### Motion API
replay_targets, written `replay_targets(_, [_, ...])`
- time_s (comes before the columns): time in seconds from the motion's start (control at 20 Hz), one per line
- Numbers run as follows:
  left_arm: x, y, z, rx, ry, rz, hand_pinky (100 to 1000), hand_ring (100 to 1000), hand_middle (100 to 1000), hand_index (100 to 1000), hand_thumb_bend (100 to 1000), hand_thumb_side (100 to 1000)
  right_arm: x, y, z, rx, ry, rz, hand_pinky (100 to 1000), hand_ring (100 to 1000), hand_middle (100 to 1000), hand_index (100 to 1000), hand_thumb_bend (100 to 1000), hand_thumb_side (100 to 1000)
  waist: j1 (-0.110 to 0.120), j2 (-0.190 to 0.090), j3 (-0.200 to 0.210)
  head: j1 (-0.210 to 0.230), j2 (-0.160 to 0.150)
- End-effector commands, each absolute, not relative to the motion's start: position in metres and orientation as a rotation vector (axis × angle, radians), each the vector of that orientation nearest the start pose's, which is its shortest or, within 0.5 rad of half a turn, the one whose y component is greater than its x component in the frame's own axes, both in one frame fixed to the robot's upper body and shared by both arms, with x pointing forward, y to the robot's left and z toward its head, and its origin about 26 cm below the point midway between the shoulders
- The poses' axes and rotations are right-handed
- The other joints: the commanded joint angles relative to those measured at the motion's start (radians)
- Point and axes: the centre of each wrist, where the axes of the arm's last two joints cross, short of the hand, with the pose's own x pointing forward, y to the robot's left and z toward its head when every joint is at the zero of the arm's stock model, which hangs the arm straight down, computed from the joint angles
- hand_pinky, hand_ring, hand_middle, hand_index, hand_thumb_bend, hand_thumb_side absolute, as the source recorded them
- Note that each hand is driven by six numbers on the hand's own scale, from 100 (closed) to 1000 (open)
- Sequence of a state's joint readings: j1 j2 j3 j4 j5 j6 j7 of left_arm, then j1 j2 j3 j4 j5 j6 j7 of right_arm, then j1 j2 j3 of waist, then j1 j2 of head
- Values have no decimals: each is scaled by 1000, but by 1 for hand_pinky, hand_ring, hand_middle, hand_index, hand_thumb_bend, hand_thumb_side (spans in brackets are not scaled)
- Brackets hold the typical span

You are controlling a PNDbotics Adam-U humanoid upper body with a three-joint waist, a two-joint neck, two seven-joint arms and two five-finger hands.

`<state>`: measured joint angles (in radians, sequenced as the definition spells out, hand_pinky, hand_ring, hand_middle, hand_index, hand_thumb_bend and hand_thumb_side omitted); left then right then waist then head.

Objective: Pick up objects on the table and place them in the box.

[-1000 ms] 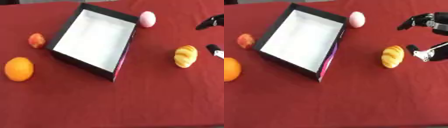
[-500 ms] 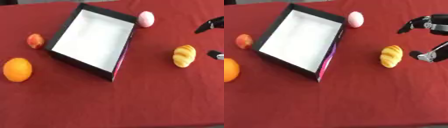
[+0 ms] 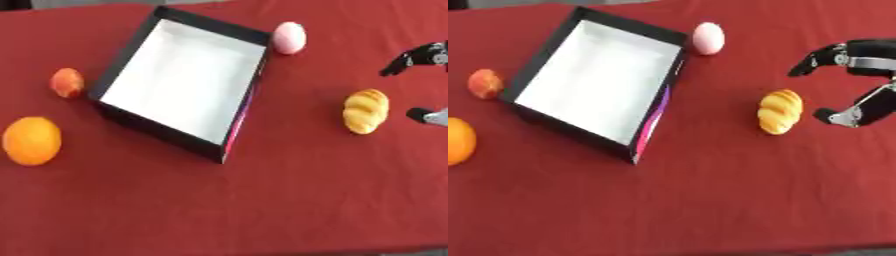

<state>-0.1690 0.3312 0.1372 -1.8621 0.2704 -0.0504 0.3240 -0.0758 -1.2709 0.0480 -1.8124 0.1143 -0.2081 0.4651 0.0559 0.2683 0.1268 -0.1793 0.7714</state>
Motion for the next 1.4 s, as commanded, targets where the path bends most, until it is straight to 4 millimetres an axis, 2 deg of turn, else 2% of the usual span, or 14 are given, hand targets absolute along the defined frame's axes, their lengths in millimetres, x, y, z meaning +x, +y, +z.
replay_targets(0.05, [300,319,152,234,-2117,259,861,780,782,805,181,833,283,-413,253,-646,-1286,1682,930,866,836,900,251,100,3,-6,4,-7,-1])
replay_targets(0.25, [300,317,151,225,-2115,257,862,781,782,805,181,836,286,-414,246,-636,-1282,1669,932,866,840,903,233,100,5,-1,11,-11,-1])
replay_targets(0.45, [301,316,151,216,-2116,254,862,781,782,802,181,836,288,-413,241,-633,-1278,1674,931,867,844,905,248,100,7,5,16,-14,-1])
replay_targets(0.6, [301,315,152,212,-2117,255,862,781,782,800,181,838,290,-414,235,-637,-1250,1695,929,869,848,909,291,100,9,9,20,-17,-1])
replay_targets(1.4, [302,311,149,184,-2108,253,864,783,778,795,182,843,299,-420,213,-625,-1164,1729,925,862,844,906,303,100,15,20,27,-30,-4])
